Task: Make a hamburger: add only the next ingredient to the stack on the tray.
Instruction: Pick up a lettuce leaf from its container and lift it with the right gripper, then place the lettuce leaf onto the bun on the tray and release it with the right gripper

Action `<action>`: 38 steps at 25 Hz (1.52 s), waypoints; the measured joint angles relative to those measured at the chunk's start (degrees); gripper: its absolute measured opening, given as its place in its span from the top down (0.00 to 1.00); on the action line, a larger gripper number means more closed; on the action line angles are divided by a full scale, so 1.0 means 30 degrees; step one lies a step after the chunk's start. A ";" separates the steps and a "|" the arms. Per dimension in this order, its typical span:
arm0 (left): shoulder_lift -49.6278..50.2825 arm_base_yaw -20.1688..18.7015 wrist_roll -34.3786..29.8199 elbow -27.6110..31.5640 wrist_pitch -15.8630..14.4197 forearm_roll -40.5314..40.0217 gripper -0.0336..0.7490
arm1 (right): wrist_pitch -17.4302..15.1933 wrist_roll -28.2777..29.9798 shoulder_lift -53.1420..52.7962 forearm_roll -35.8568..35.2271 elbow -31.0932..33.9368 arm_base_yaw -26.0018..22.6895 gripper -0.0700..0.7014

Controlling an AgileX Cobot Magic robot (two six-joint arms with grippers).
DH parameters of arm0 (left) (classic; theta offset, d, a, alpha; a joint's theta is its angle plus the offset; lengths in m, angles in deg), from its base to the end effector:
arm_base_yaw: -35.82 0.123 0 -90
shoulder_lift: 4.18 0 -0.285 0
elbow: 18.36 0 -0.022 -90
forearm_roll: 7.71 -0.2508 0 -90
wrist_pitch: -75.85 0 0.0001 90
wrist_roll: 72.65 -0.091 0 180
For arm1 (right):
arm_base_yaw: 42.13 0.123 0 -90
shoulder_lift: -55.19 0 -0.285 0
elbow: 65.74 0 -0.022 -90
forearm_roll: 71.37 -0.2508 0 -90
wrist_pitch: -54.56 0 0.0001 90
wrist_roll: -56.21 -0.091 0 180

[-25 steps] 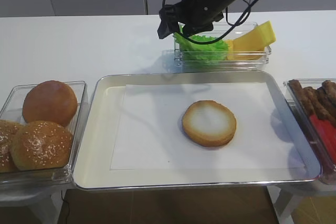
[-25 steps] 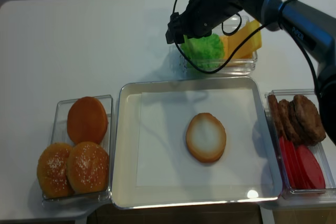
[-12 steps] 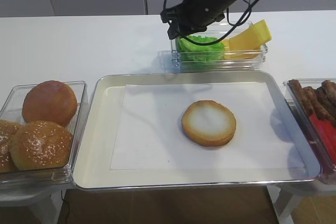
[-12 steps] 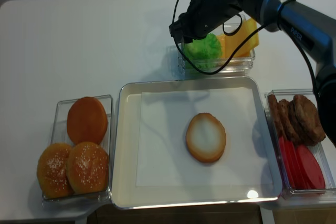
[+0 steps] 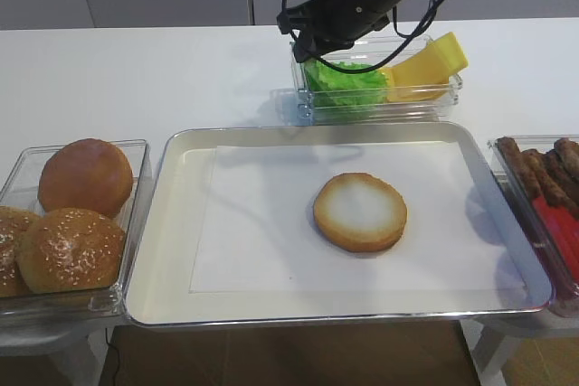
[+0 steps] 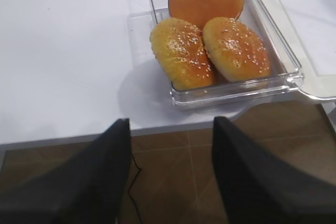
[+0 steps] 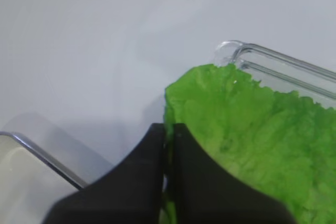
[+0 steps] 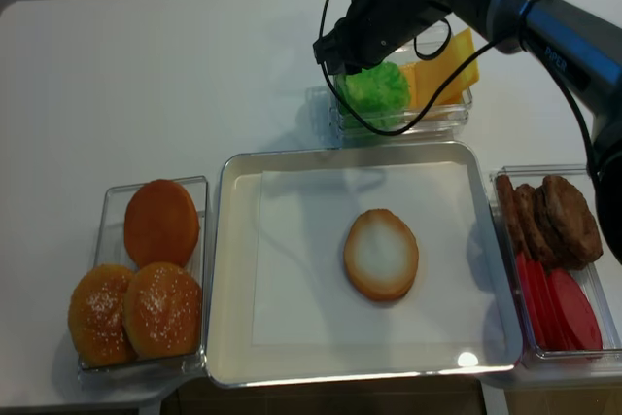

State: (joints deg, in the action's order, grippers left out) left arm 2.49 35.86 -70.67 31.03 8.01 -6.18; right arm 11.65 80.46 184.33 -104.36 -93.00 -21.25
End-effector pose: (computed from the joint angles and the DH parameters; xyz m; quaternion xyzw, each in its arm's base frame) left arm -0.0118 -0.0023 0.2636 -0.0142 0.8823 -0.0212 0.4699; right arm 0.4405 0.2042 0.2493 -0.2217 0.8976 0.2385 0.2971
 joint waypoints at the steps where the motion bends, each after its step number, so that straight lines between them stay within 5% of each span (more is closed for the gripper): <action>1: 0.0000 0.0000 0.0000 0.0000 0.0000 0.0000 0.48 | -0.0040 0.0000 0.0000 0.0000 0.0000 0.0000 0.89; 14: 0.0000 0.0000 0.0000 0.0000 0.0000 0.0000 0.48 | -0.0852 -0.0374 -0.2256 0.1131 0.0000 0.0000 0.90; 23: 0.0000 0.0000 0.0000 0.0000 0.0000 0.0000 0.48 | -0.3581 -0.2943 -0.5638 0.3731 0.0264 0.0000 0.90; 29: 0.0000 0.0000 0.0000 0.0000 0.0000 0.0000 0.48 | -0.3598 -0.3329 -0.9219 0.3847 0.4124 0.0000 0.90; 38: 0.0000 0.0000 0.0000 0.0000 0.0000 0.0000 0.48 | -0.1745 -0.3410 -1.2542 0.3889 1.1259 0.0000 0.90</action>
State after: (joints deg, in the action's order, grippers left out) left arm 2.49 35.86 -70.67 31.03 8.01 -6.18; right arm 6.41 70.23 146.70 -92.69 -59.22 -21.25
